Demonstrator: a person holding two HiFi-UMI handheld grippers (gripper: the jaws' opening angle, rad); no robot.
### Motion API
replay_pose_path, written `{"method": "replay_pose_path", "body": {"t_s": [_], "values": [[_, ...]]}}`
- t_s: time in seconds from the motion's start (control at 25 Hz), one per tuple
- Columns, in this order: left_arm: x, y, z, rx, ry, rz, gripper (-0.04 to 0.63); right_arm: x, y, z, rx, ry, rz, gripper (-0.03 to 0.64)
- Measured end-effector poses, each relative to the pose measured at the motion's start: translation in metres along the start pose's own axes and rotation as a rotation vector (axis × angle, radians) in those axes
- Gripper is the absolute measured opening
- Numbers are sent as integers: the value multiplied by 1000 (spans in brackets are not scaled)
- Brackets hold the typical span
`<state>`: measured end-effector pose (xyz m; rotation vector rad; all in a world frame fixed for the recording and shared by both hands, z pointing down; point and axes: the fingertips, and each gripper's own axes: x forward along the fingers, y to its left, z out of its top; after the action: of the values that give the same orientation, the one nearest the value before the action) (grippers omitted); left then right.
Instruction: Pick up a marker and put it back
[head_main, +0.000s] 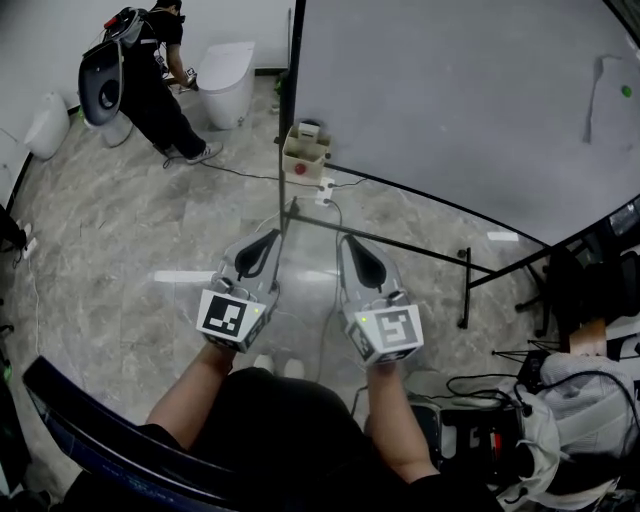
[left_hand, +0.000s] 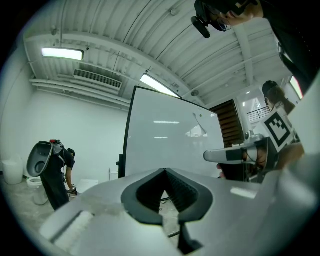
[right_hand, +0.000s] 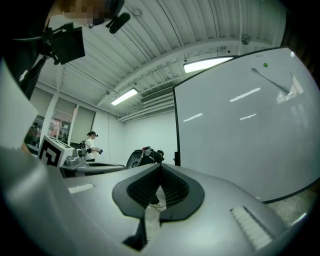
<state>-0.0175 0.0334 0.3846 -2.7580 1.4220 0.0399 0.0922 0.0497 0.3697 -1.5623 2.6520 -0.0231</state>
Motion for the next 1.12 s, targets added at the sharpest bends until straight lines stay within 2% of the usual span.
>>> {"method": "replay_pose_path", "body": {"t_s": [0.4,0.56,0.8,0.92,1.12], "values": [[9,5,3,42,10,49,2,8,-6,-2,8,4,16,9],[8,13,3,30,1,65,3,10,-7,-1,11,1,14,9],[14,22,-1,22,21,50,3,20,-9,-3,6,11,8,9],[25,25,2,31,-1,25,3,29,-10,-4,-4,16,1,9],[47,40,-5,15,8,-10,3,54,-16,-12,-6,32,-14,9]]}}
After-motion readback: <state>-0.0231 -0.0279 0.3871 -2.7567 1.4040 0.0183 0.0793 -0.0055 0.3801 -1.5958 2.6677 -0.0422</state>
